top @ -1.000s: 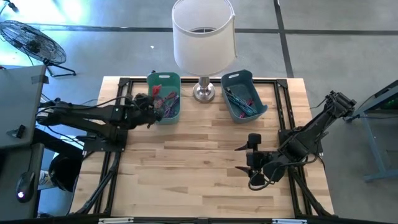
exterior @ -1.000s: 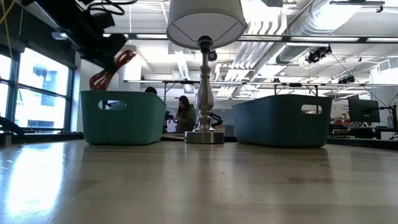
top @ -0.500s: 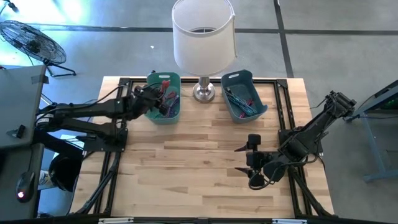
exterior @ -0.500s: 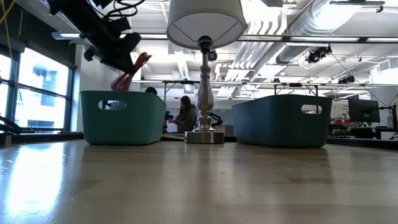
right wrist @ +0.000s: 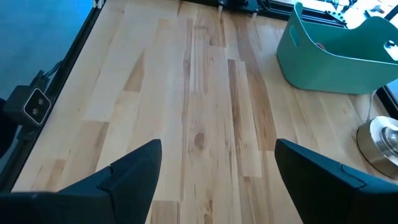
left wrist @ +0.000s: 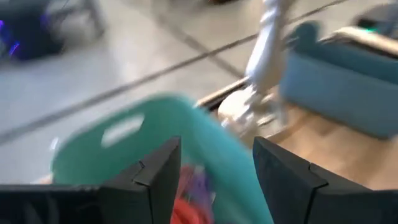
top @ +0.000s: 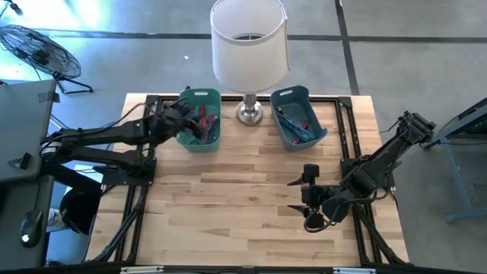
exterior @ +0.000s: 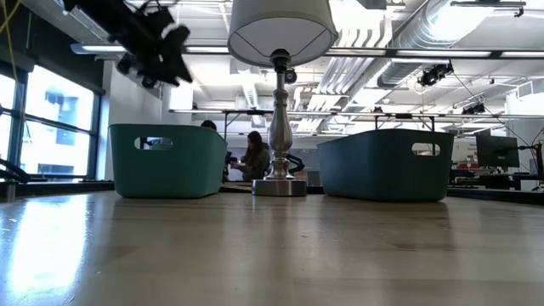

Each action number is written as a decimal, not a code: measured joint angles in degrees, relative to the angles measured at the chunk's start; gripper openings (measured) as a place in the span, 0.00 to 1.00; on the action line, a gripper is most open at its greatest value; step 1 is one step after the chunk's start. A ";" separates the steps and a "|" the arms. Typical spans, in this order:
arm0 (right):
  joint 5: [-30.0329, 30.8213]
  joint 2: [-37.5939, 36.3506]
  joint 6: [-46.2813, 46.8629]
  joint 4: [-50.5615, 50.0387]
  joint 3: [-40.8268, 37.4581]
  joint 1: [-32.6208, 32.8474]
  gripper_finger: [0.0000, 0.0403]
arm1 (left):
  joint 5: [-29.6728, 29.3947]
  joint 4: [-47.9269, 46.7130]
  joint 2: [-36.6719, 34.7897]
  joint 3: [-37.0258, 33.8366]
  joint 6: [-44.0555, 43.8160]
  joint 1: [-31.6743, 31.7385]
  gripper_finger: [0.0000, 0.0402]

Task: Pick & Place USB Port
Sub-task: Return to Home Position

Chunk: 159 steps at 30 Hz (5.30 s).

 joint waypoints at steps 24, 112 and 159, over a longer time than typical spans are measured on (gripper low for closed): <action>-9.81 0.00 -15.19 6.15 0.02 -14.15 0.09 | 23.13 -5.66 -14.51 0.57 33.20 -9.94 0.01; -35.78 -27.86 -22.25 77.22 -59.54 -38.86 0.00 | 32.46 14.42 -43.46 -39.37 44.67 -26.27 0.00; -35.82 -52.02 -20.98 64.83 -59.56 -38.86 0.02 | 27.15 16.82 -43.51 -39.41 44.82 -26.27 0.00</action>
